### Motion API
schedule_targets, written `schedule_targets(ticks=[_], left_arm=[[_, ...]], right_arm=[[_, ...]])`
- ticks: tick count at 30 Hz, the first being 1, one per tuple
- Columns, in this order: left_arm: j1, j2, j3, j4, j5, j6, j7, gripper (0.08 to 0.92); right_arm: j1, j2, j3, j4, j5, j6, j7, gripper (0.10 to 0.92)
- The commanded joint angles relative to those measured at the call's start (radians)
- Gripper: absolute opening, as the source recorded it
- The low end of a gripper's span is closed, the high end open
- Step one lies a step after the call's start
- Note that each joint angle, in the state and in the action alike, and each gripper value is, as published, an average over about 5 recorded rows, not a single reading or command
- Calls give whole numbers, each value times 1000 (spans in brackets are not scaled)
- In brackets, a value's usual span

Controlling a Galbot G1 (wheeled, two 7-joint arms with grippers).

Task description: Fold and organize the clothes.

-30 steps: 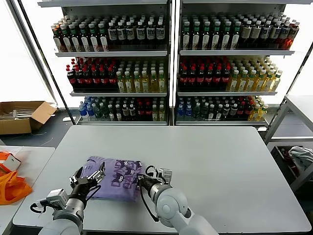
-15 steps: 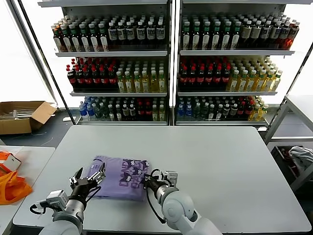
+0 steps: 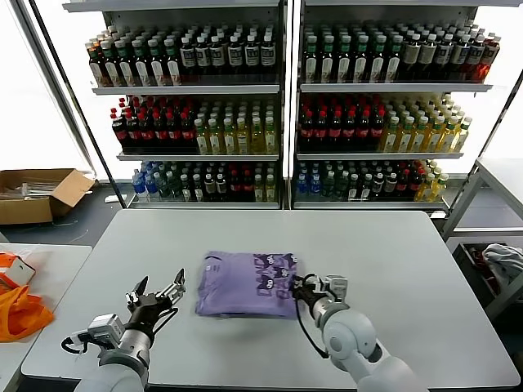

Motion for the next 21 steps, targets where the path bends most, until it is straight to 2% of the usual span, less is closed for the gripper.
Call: schedule_targets(ticks=[1, 6, 10, 15, 21], left_arm=[[-2, -6, 16, -5, 8, -1, 2, 823], [-9, -2, 19, -2, 9, -1, 2, 823], [-7, -3, 19, 1, 9, -2, 4, 822], [-1, -9, 26, 4, 11, -10, 7, 823], [7, -13, 26, -2, 16, -14, 9, 823]], right_arm=[[-78, -82, 133, 17, -40, 1, -39, 107], [-105, -67, 167, 18, -114, 5, -72, 107], [-133, -35, 197, 87, -269, 39, -108, 124], [-176, -25, 147, 220, -453, 58, -207, 252], [-175, -33, -6, 244, -459, 4, -215, 408]])
